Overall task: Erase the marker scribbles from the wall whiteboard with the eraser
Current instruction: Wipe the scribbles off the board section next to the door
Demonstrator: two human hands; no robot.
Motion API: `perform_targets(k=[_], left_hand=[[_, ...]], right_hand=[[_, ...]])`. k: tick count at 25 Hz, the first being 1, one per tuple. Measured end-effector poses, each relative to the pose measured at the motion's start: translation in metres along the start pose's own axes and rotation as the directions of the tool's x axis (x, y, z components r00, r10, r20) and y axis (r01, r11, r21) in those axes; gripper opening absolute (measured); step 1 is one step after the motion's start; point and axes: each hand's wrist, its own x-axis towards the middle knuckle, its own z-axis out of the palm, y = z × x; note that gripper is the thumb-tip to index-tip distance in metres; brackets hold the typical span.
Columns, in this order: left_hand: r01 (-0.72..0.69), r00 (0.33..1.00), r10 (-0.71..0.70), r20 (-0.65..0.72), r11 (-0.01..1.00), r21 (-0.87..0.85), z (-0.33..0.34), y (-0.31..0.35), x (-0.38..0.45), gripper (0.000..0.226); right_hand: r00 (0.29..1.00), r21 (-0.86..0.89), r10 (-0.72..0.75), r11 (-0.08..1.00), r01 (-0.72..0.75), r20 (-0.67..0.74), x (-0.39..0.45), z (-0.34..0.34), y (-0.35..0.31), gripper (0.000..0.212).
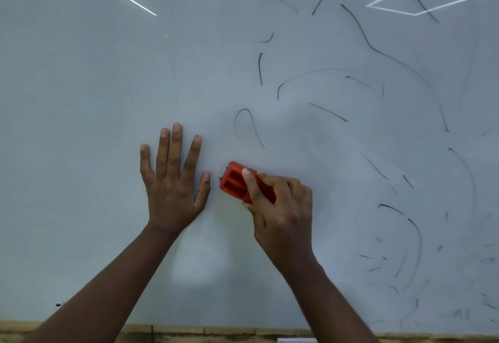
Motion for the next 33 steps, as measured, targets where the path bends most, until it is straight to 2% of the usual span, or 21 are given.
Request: perform_targets(k=[2, 6, 9, 11, 14, 16, 21, 24, 28, 30, 33], left_hand=[[-0.006, 1.0, 0.006, -0.007, 1.0, 0.003, 0.001, 0.0, -0.001, 0.069], [-0.013, 1.0, 0.013, -0.008, 1.0, -0.009, -0.002, 0.0, 0.0, 0.067], [-0.01, 1.0, 0.01, -0.002, 1.0, -0.004, -0.001, 0.001, -0.001, 0.068], [-0.009, 1.0, 0.009, -0.003, 1.0, -0.002, 0.0, 0.001, -0.001, 0.069], [-0.004, 1.0, 0.004, -0.002, 1.0, -0.003, 0.001, 0.0, -0.001, 0.069], [-0.002, 1.0, 0.002, 0.004, 1.0, 0.003, 0.001, 0.0, 0.0, 0.071], [0.011, 1.0, -0.01, 0.006, 1.0, -0.01, -0.004, 0.004, 0.004, 0.072], [0.051, 0.998, -0.051, -0.037, 0.999, 0.002, -0.013, 0.005, 0.014, 0.065], [0.078, 0.992, -0.079, -0.099, 0.997, -0.018, -0.026, -0.013, 0.069, 0.066], [0.071, 0.99, -0.071, -0.12, 0.997, -0.005, -0.033, -0.028, 0.106, 0.071], [0.037, 0.991, -0.033, -0.131, 0.999, 0.027, -0.041, -0.049, 0.161, 0.078]], right_hand=[[0.997, 0.008, 0.047, 0.999, -0.047, -0.059, 0.027, -0.012, 0.013, 0.055], [0.918, 0.153, 0.328, 0.942, -0.299, -0.224, 0.084, -0.04, 0.055, 0.064], [0.887, 0.182, 0.401, 0.913, -0.365, -0.229, 0.095, -0.045, 0.06, 0.066], [0.919, 0.191, 0.35, 0.929, -0.317, -0.18, 0.09, -0.042, 0.049, 0.065], [0.986, 0.149, 0.166, 0.976, -0.159, -0.032, 0.066, -0.026, 0.023, 0.065], [0.996, 0.102, 0.078, 0.991, -0.082, 0.043, 0.052, -0.016, 0.009, 0.066], [0.999, -0.041, -0.014, 0.999, 0.015, 0.037, 0.06, -0.018, 0.007, 0.065], [0.997, -0.047, 0.042, 0.998, -0.045, -0.067, 0.096, -0.034, 0.024, 0.064], [0.945, 0.106, 0.252, 0.966, -0.234, -0.209, 0.147, -0.055, 0.054, 0.068], [0.943, 0.119, 0.242, 0.968, -0.22, -0.226, 0.147, -0.055, 0.054, 0.069], [0.969, 0.148, 0.172, 0.978, -0.146, -0.178, 0.125, -0.046, 0.049, 0.07]])
